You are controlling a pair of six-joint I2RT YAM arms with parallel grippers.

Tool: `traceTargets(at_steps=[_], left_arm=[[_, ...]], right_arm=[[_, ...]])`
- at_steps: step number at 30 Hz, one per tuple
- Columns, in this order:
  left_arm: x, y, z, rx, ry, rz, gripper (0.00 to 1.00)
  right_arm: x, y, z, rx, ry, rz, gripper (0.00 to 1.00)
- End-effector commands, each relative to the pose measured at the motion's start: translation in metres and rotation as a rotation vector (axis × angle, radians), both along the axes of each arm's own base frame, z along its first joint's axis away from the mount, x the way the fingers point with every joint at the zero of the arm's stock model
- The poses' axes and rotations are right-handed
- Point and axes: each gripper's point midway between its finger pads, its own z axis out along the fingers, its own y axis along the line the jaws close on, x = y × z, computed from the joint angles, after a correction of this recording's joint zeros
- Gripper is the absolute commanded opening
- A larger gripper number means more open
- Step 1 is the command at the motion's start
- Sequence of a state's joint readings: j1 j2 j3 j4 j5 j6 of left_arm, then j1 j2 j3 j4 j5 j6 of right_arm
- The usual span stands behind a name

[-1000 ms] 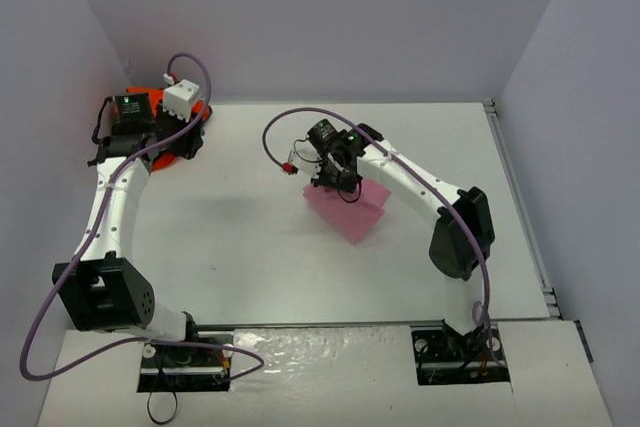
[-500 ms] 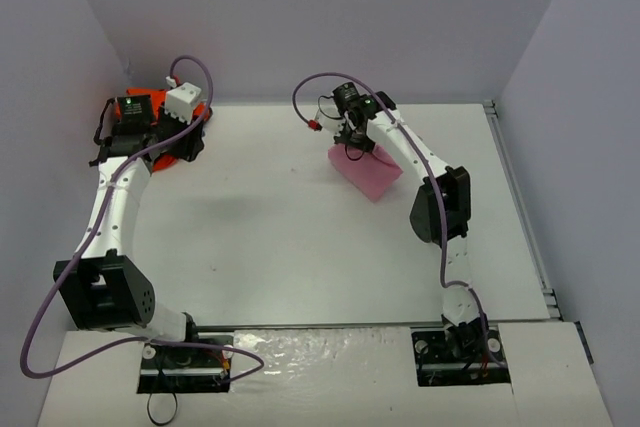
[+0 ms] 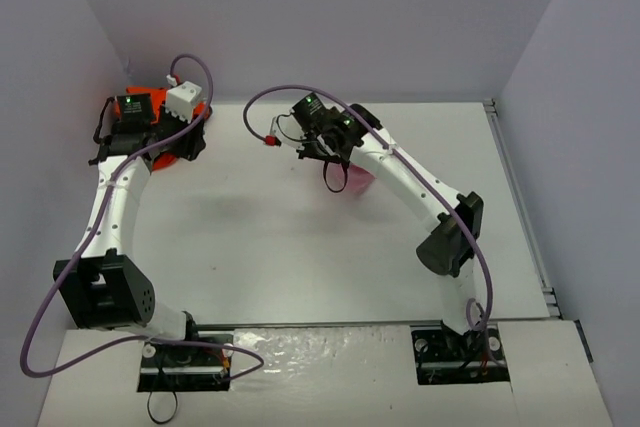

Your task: Fold and stack the t-shirts

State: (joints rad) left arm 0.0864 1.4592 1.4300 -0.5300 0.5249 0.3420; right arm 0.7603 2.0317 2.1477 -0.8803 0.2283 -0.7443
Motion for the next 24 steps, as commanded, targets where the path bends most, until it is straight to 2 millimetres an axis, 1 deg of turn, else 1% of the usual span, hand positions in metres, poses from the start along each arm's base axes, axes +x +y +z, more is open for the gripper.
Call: traceTargets(at_steps=[1,2,5,7,9,11,12,13,16,17,20,22,24], left_arm=[[-0.007,-0.007,0.054,0.003,-0.156,-0.037,0.43],[-0.009,-0.007,0.055,0.003,-0.158,-0.039,0.43],[-0.012,-0.007,0.056,0.005,-0.157,-0.035,0.43],[-0.013,-0.006,0.057,0.006,-0.16,-0.033,0.43],[-0.012,-0.006,0.058,0.004,-0.16,-0.031,0.43],[-0.01,-0.006,0.058,0.0,-0.161,-0.03,0.43],[-0.01,-0.007,0.057,-0.002,-0.158,-0.03,0.43],[-0.009,-0.007,0.057,-0.003,-0.157,-0.03,0.43],[-0.009,-0.006,0.053,0.004,-0.15,-0.031,0.43],[-0.009,-0.006,0.052,0.004,-0.147,-0.03,0.43],[-0.009,-0.004,0.047,0.021,-0.139,-0.031,0.43],[-0.009,-0.004,0.044,0.024,-0.133,-0.034,0.43],[-0.009,-0.004,0.042,0.024,-0.129,-0.037,0.43]], right_arm=[[-0.046,-0.007,0.044,0.086,0.018,0.043,0.0],[-0.053,-0.006,0.043,0.094,0.044,0.057,0.0],[-0.073,0.003,0.042,0.134,0.114,0.125,0.0],[-0.079,0.006,0.039,0.124,0.129,0.146,0.0],[-0.074,0.008,0.034,0.111,0.13,0.147,0.0],[-0.065,0.011,0.03,0.104,0.123,0.147,0.0],[-0.061,0.015,0.025,0.101,0.13,0.153,0.0],[-0.059,0.018,0.017,0.09,0.148,0.157,0.0],[-0.056,0.041,-0.002,0.102,0.202,0.201,0.0],[-0.059,0.043,-0.004,0.105,0.22,0.213,0.0],[-0.087,0.068,-0.011,0.092,0.269,0.318,0.0],[-0.104,0.077,-0.015,0.071,0.284,0.37,0.0],[-0.115,0.082,-0.017,0.059,0.293,0.394,0.0]])
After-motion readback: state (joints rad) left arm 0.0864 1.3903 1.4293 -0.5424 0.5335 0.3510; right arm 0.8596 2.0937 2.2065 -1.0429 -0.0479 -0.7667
